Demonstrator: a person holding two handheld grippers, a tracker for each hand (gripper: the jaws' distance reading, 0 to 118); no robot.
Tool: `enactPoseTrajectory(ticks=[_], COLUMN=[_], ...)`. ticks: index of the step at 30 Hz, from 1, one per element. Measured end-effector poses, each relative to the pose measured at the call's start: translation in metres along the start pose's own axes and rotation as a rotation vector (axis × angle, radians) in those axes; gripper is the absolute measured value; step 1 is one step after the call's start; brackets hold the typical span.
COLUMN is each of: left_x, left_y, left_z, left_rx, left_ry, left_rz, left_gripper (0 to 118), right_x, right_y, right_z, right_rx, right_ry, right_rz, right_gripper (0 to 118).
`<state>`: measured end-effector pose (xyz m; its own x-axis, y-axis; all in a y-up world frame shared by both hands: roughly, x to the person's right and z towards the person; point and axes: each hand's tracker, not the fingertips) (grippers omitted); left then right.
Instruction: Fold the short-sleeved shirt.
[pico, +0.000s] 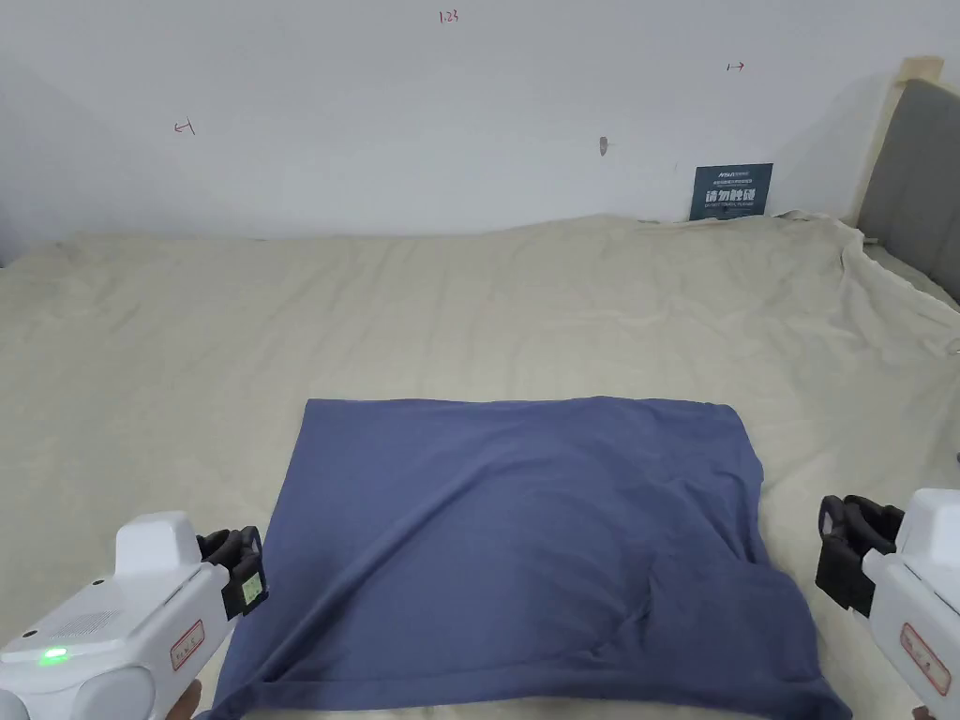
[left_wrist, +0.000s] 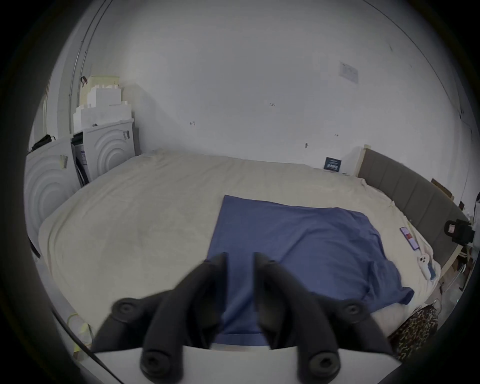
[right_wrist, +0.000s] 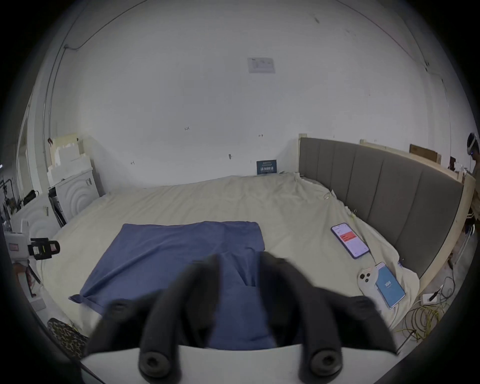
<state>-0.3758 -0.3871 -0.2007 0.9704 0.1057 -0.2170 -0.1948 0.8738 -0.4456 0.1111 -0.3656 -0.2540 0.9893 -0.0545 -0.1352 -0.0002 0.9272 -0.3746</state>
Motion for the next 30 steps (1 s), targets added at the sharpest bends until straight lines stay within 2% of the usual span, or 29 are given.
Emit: enactPoseTrajectory(ticks=[1,9,15,17,18,19,20,21,27,29,30], left_x=[-0.001,-0.005,-0.022,-0.027,-0.030,-0.035,-0.037,-0.040,-0.059,-0.060,-0.059], left_y=[-0.002,-0.017,-0.033,-0.040,-0.045,-0.050,-0.054,-0.059,-0.081,-0.087,-0.089], left_z=[0.001,-0.002,-0.028,-0.039,-0.042,-0.045,-0.048,-0.050,-0.067,-0.073,-0.076], left_rx=[-0.004,-0.091,-0.294,-0.374,-0.394,-0.403,-0.423,-0.433,-0.508,-0.525,-0.541], left_ry=[-0.016,-0.032,-0.004,0.018,0.019,0.022,0.030,0.042,0.100,0.111,0.121], left_rz=[0.011,0.008,0.011,0.010,0.022,0.030,0.037,0.041,0.057,0.036,0.017], left_gripper=[0,0,0,18,32,55,68,73,76,74,68], right_x=[-0.001,-0.005,-0.004,-0.003,-0.002,-0.002,-0.001,0.000,0.006,0.007,0.008], right_y=[-0.002,-0.005,-0.010,-0.012,-0.013,-0.014,-0.015,-0.016,-0.022,-0.023,-0.024], right_z=[0.001,0.006,0.003,0.002,0.001,0.001,0.001,0.000,-0.006,-0.007,-0.008], right_rx=[0.008,0.027,0.005,-0.003,-0.007,-0.011,-0.015,-0.018,-0.038,-0.047,-0.050], right_ry=[-0.001,0.005,0.013,0.013,0.013,0.013,0.012,0.012,0.011,0.009,0.008], right_rz=[0.003,0.000,-0.015,-0.016,-0.016,-0.015,-0.015,-0.017,-0.027,-0.028,-0.030], right_gripper=[0,0,0,0,0,0,0,0,0,0,0])
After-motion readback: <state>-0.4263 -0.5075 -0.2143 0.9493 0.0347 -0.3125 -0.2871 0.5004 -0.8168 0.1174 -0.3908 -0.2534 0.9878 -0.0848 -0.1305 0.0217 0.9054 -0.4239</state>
